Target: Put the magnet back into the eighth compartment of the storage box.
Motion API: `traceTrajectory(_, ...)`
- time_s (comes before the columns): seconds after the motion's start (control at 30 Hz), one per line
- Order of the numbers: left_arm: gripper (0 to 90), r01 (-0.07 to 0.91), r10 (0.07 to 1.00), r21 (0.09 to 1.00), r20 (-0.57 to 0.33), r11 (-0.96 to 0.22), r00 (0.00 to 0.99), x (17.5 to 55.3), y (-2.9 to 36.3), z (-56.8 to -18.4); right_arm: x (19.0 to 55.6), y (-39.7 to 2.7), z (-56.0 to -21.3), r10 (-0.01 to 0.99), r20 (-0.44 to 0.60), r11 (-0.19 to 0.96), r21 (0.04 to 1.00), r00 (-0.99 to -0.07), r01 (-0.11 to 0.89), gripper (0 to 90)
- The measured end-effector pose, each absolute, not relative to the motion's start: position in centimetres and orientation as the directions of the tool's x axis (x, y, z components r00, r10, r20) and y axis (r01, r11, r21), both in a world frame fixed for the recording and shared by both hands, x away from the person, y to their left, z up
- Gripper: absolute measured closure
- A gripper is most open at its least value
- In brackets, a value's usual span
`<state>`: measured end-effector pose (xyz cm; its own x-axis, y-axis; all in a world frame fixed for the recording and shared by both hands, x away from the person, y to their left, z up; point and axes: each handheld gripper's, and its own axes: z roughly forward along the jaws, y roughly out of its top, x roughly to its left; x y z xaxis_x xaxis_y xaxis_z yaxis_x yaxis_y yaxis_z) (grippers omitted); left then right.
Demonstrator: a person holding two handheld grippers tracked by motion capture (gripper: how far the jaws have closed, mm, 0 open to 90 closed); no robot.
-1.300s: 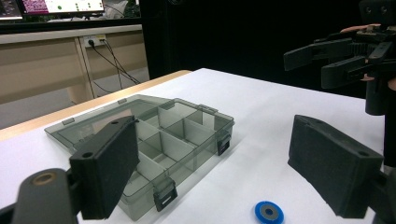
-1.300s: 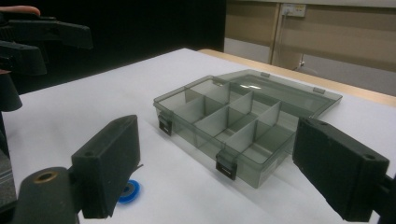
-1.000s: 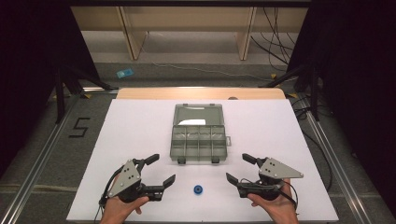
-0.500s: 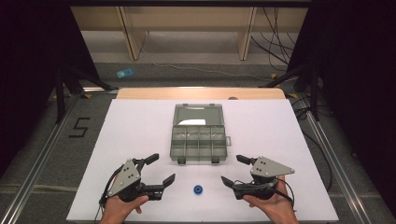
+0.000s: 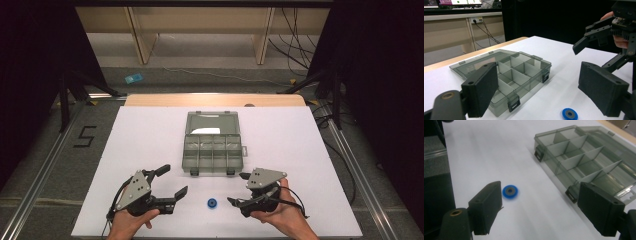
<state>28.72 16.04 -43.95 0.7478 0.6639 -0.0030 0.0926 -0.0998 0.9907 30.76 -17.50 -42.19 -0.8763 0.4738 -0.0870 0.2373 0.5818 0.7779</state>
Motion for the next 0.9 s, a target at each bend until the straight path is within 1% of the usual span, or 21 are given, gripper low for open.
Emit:
traceTrajectory(0.13,15.9,0.09,0.664,0.991,-0.001,-0.1,0.748,28.8,16.1,-43.9,31.1,-16.9,-42.4,0.452,-0.089,0.617,0.749,-0.887,0.239,22.6)
traceTrajectory(0.27,15.9,0.09,0.664,0.991,-0.001,-0.1,0.748,28.7,16.1,-43.9,31.6,-15.7,-42.7,0.401,-0.083,0.678,0.697,-0.912,0.235,24.6)
traceTrajectory(0.33,15.9,0.091,0.664,0.991,-0.001,-0.1,0.748,28.8,16.1,-44.0,31.6,-15.3,-42.8,0.407,-0.087,0.68,0.693,-0.909,0.238,24.8)
traceTrajectory(0.47,16.0,0.09,0.664,0.991,0.0,-0.101,0.748,28.8,16.1,-43.9,32.1,-14.1,-43.1,0.368,-0.084,0.718,0.658,-0.926,0.226,26.6)
traceTrajectory(0.63,16.0,0.088,0.665,0.991,0.001,-0.101,0.747,28.8,16.1,-43.9,32.5,-12.2,-43.5,0.314,-0.075,0.784,0.583,-0.946,0.214,28.3)
traceTrajectory(0.9,16.0,0.089,0.665,0.991,0.001,-0.101,0.747,28.8,16.1,-43.9,33.2,-10.5,-44.1,0.262,-0.071,0.828,0.529,-0.963,0.186,32.2)
